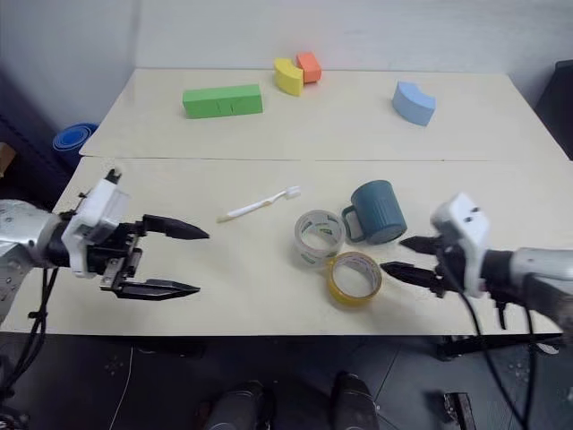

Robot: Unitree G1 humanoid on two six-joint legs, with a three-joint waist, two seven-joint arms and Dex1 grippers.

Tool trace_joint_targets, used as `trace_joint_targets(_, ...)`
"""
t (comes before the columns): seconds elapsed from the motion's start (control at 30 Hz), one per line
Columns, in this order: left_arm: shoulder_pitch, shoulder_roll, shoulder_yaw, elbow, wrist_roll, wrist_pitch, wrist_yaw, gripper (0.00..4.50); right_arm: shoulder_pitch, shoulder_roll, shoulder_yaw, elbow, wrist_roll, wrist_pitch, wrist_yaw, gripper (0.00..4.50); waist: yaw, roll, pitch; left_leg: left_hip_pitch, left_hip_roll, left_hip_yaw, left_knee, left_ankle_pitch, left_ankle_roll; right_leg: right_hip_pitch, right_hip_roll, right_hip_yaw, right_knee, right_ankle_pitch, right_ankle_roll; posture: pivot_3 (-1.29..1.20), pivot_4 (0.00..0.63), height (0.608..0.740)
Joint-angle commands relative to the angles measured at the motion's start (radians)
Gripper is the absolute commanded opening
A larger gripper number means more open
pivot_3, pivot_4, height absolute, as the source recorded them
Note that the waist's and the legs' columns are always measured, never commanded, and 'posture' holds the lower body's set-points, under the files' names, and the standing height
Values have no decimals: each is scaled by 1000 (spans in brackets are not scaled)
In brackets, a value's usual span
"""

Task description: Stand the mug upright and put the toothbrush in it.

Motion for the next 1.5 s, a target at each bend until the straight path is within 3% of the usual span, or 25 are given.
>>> trace_joint_targets(0.03, -69, -23, -53, -13, -4, -6, -19, 4500, -70, 62, 54, -19, 7, 84, -121, 2980, 0, 0, 0, 0, 0, 0, 0, 0, 0, 0, 0, 0, 0, 0, 0, 0, 150, 740)
trace_joint_targets(0.17, -118, -57, -104, -8, 17, -22, -24, 4500, -96, 118, 128, 4, -44, 117, -209, 2980, -1, 0, 0, 0, 0, 0, 0, 0, 0, 0, 0, 0, 0, 0, 0, 0, 150, 740)
trace_joint_targets(0.37, -147, -88, -117, -10, 20, -13, -8, 4500, -89, 130, 202, 29, -91, 99, -228, 2980, 0, 0, 0, -2, 0, 0, 0, 0, 0, 0, 0, -1, -1, 0, 0, 0, 150, 740)
trace_joint_targets(0.47, -150, -93, -122, -9, 29, -19, -4, 4500, -79, 136, 226, 51, -119, 71, -228, 2463, -1, 0, 0, -2, 0, 0, 0, 0, 0, 0, 0, -1, -1, 0, 0, 0, 150, 740)
trace_joint_targets(0.7, -167, -97, -112, 9, 30, -15, -5, 4500, -54, 127, 242, 51, -157, 29, -207, 144, 0, -1, 0, -2, 0, 0, 0, 0, 0, 0, 0, -1, -1, 0, 0, 0, 150, 740)
trace_joint_targets(0.73, -167, -96, -112, 14, 33, -19, -7, 4500, -50, 128, 238, 41, -156, 30, -205, 23, 0, -1, 0, -1, 0, 0, 0, 0, 0, 0, 0, -1, -1, 0, 0, 0, 150, 740)
trace_joint_targets(0.87, -163, -91, -112, 29, 42, -33, -18, 4500, -11, 94, 162, -4, -136, 59, -195, 23, 2, -1, 0, -1, 0, 0, 0, 0, 0, 0, 1, -1, -1, 0, 0, 0, 150, 740)
trace_joint_targets(1.0, -173, -99, -119, 45, 50, -42, -22, 4500, 54, 18, -40, 86, -169, 55, -183, 23, 4, -1, 0, -3, -1, -1, 1, 0, 1, 0, 0, -1, -3, 0, 0, 0, 150, 740)
trace_joint_targets(1.13, -193, -131, -137, 55, 53, -53, -18, 4500, 109, -129, -166, 442, -316, -135, -134, 23, 6, -1, 0, -3, -1, 0, 1, 1, 2, 0, 0, -1, -4, 0, 0, 0, 150, 740)
trace_joint_targets(1.33, -235, -168, -142, 67, 53, -47, -12, 4500, -48, -138, -98, 880, -443, -343, -139, 23, -16, 0, 0, -1, 0, 2, 0, 1, 2, 0, 1, 0, -3, 0, 0, 0, 150, 740)
trace_joint_targets(1.5, -256, -174, -137, 79, 62, -47, -8, 4500, -141, -111, -60, 1020, -462, -385, -107, 1446, -31, 1, 0, -1, 0, 1, -1, 1, 1, 0, 1, 0, -2, 0, 0, 0, 150, 740)
